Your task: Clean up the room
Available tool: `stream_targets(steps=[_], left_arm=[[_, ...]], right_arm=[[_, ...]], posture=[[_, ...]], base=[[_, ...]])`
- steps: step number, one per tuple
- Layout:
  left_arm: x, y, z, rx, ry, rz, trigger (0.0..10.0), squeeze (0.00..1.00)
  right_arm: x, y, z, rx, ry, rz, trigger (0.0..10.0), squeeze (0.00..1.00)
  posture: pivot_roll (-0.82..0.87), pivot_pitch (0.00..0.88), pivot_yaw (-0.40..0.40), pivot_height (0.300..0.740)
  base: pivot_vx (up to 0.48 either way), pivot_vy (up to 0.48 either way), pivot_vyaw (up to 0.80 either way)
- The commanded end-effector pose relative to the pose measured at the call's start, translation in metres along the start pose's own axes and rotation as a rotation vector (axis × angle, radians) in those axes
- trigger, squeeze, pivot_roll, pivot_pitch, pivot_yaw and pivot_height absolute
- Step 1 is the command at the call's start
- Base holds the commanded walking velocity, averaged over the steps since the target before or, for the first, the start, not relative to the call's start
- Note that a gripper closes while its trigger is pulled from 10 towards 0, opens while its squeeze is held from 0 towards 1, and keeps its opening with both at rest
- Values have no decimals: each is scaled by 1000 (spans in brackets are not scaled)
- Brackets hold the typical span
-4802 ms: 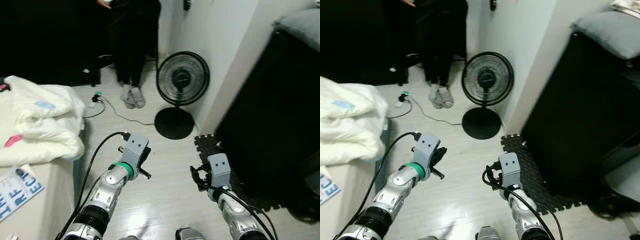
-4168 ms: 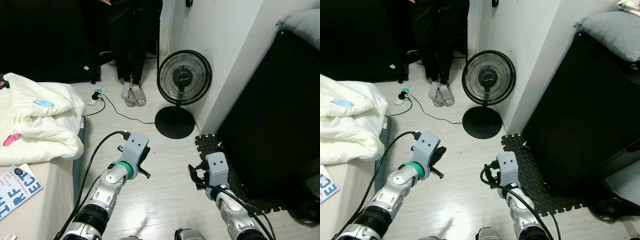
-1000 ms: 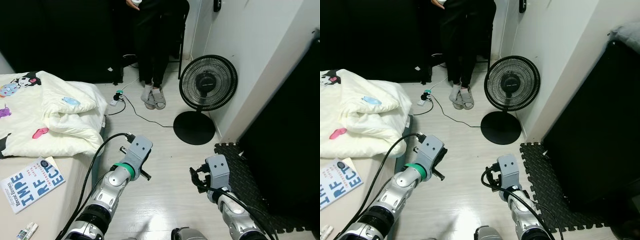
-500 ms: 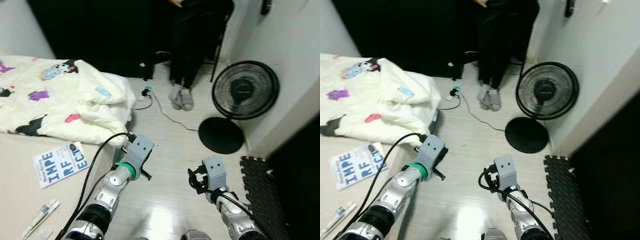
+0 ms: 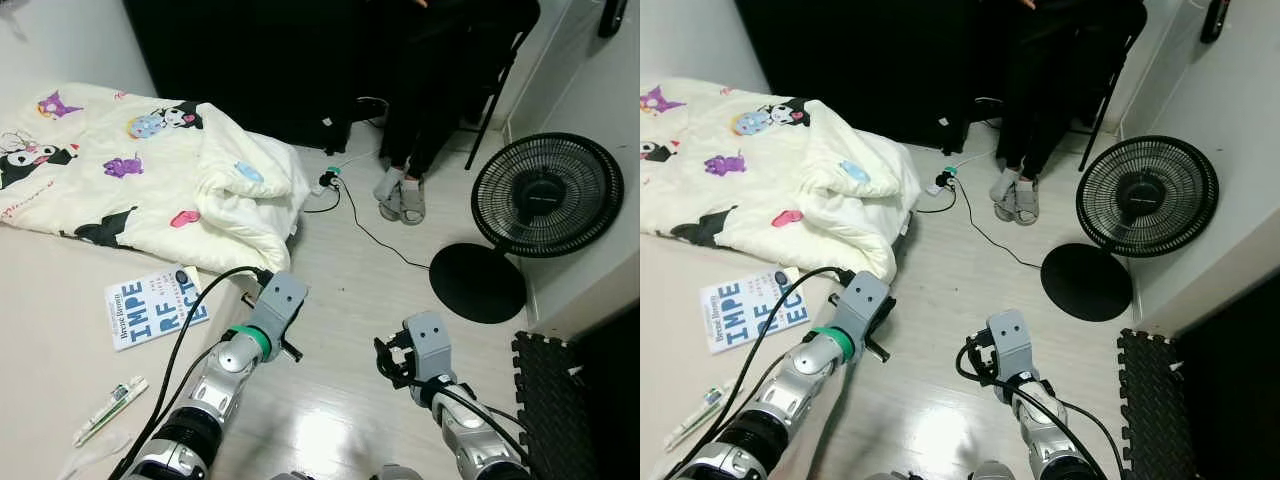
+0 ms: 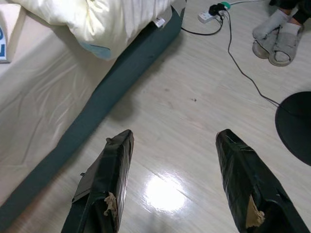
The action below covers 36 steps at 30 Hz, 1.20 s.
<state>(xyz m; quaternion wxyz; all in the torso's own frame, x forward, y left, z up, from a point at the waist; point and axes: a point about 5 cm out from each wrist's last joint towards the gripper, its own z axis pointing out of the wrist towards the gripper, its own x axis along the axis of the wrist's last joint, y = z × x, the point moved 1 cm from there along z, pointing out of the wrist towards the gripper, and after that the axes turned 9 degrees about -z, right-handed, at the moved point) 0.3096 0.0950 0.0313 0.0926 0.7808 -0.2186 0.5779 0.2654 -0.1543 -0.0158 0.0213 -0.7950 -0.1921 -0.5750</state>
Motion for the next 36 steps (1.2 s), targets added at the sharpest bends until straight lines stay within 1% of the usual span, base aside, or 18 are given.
stream_targets(steps=[1,2,3,5,8,12,36], left_arm=[[-5,2,-1,-8,-16,14,10000,0],[-5,2,-1,-8,-16,14,10000,0],[-5,2,-1,-8,-16,14,10000,0],[-5,2,-1,-8,-16,14,10000,0],[-5,2,-1,-9,-16,14,10000,0],[-5,2,-1,-9,-15,13,10000,0],[-4,3,0,-12,-15,10,10000,0]], right_arm=[[-2,-1,-1,3,0,20,10000,0],[-2,-1,-1,5,-3,20,10000,0],[-3,-2,-1,12,-10,0,10000,0],[-3,-2,-1,12,-10,0,10000,0],[-5,-1,-2,4,-25,-38,10000,0],[-6,0,-3,-2,-32,-50,10000,0],[-7,1,-4,-5,-32,-49,10000,0]], posture=[[-50,0,51,740],[-50,0,51,740],[-50,0,51,740],[-50,0,51,740],[-50,0,51,740],[-51,0,52,740],[-52,0,50,740]], base=[[0,0,463],[0,0,463],[0,0,0],[0,0,0],[0,0,717],[0,0,730],[0,0,719]])
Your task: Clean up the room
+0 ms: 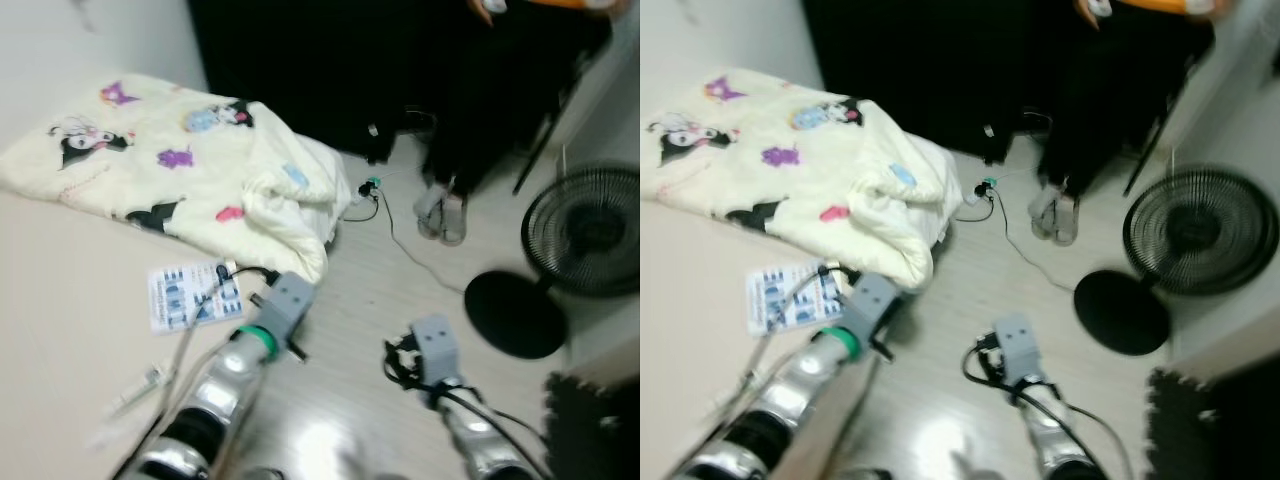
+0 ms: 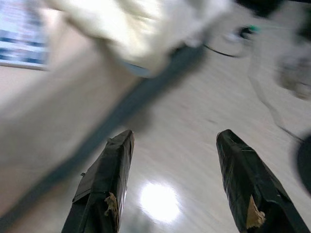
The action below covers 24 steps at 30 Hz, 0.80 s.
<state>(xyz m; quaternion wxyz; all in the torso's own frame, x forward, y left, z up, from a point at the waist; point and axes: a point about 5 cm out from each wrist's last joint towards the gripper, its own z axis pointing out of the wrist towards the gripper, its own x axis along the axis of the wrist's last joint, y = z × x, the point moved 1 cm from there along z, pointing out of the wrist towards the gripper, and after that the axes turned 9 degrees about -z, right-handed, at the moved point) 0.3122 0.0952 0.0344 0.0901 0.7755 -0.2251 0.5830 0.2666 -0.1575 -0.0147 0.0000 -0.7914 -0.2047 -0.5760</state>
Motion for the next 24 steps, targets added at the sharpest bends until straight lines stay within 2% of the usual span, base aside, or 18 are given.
stream_targets(steps=[1,24], left_arm=[[-8,5,-2,-10,-26,-7,10000,0],[-7,5,-1,-14,-24,-4,10000,0]], right_arm=[[-7,-3,-3,15,-29,-4,10000,0],[-7,-4,-3,15,-22,10,10000,0]], posture=[[-52,0,50,740],[-51,0,52,740]], base=[[0,0,719],[0,0,707]])
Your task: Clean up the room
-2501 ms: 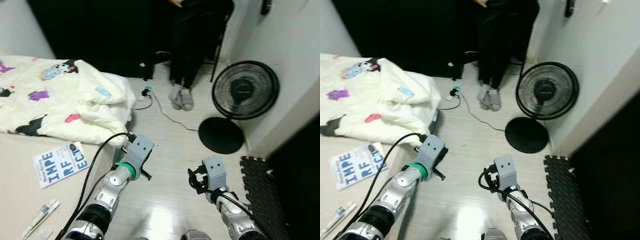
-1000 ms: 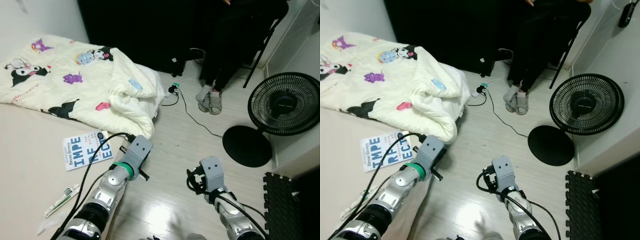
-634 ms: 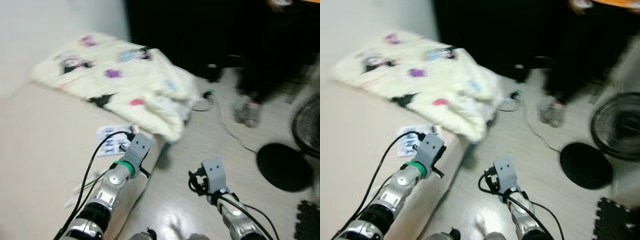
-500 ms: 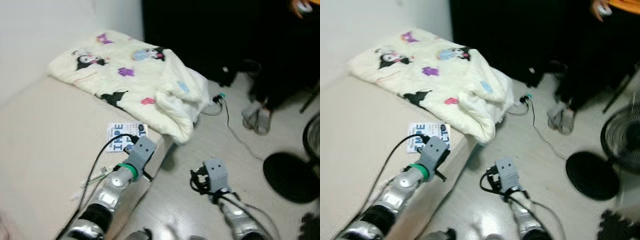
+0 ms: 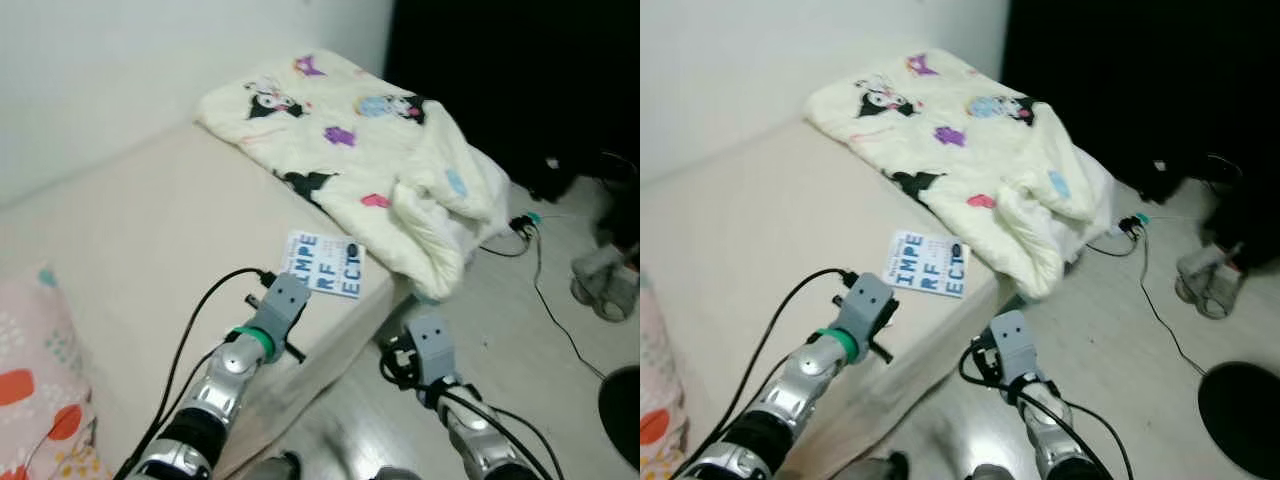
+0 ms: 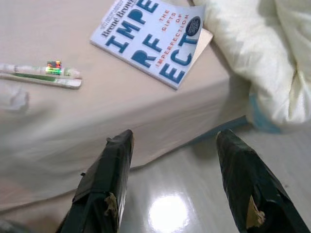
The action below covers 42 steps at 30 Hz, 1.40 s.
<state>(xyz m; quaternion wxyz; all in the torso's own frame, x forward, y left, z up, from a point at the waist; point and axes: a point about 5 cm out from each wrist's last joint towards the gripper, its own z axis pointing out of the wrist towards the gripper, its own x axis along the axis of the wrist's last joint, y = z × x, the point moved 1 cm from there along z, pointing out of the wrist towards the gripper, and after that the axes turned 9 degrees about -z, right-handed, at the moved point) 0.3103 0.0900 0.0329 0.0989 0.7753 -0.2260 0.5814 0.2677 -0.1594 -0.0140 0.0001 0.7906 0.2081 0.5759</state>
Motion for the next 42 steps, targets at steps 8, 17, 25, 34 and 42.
stream_targets(steps=[8,17,25,34,42], left_arm=[[-6,-1,-2,0,-25,5,10000,0],[-6,-1,-2,-3,-24,7,10000,0],[-5,3,-2,-25,-18,3,10000,0],[-4,1,-2,-10,-14,-17,10000,0],[-5,0,-2,-3,-18,-23,10000,0]], right_arm=[[-7,-6,-4,7,-22,23,10000,0],[-6,-5,-4,-13,-3,80,10000,0],[-6,-5,-4,-13,-6,80,10000,0],[-6,-5,-3,-9,-8,79,10000,0],[-6,-4,-3,-7,-8,77,10000,0]], posture=[[-51,0,54,740],[-51,0,56,740],[-52,0,57,740],[-51,0,56,740],[-51,0,55,740]], base=[[0,0,702],[0,0,206],[0,0,0],[0,0,0],[0,0,0]])
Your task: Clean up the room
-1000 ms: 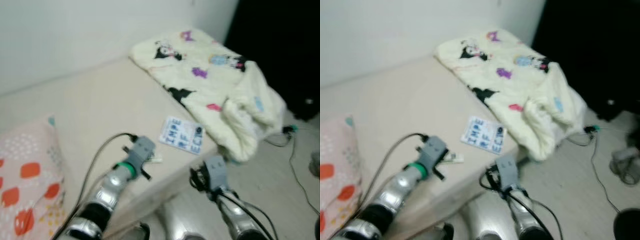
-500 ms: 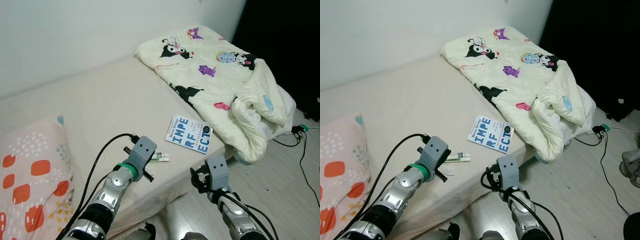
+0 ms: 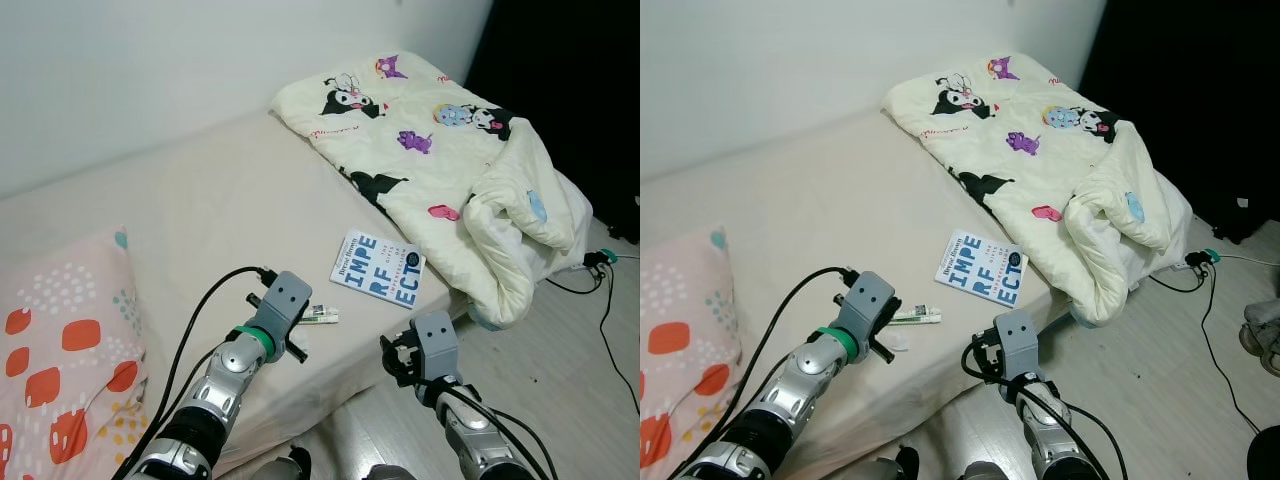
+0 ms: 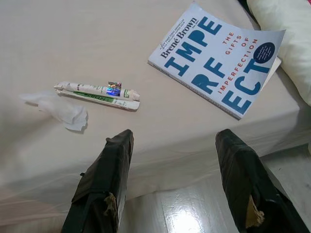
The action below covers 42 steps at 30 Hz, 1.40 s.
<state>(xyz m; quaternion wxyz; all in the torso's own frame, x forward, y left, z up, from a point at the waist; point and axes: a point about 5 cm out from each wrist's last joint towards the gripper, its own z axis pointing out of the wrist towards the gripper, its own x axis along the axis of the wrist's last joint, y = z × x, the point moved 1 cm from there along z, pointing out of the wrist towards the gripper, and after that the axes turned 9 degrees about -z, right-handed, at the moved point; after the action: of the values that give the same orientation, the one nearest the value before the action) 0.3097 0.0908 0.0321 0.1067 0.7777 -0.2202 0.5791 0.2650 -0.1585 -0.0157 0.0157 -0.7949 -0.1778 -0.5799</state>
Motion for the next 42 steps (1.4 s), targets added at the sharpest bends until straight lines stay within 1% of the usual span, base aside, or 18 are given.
stream_targets(steps=[1,6,8,12,21,42], left_arm=[[-4,0,-1,3,-16,-5,10000,0],[-4,0,-1,7,-19,-9,10000,0],[-5,-1,-1,17,-25,-23,10000,0],[-4,-2,-1,21,-19,-27,10000,0],[-2,-1,-1,13,-5,6,10000,0],[-1,-1,-1,8,5,16,10000,0]], right_arm=[[-4,-2,-1,4,-16,9,10000,0],[-4,-1,-1,4,-15,9,10000,0],[-4,-2,-1,5,-15,10,10000,0],[-4,-2,-1,6,-16,10,10000,0],[-4,-2,-2,5,-18,10,10000,0],[-5,-2,-2,1,-20,13,10000,0]], posture=[[-51,0,55,740],[-51,0,55,740],[-50,0,55,740],[-50,0,56,740],[-51,0,55,740],[-51,0,59,740]], base=[[0,0,0],[0,0,0],[0,480,0],[0,480,0],[0,0,0],[0,-467,0]])
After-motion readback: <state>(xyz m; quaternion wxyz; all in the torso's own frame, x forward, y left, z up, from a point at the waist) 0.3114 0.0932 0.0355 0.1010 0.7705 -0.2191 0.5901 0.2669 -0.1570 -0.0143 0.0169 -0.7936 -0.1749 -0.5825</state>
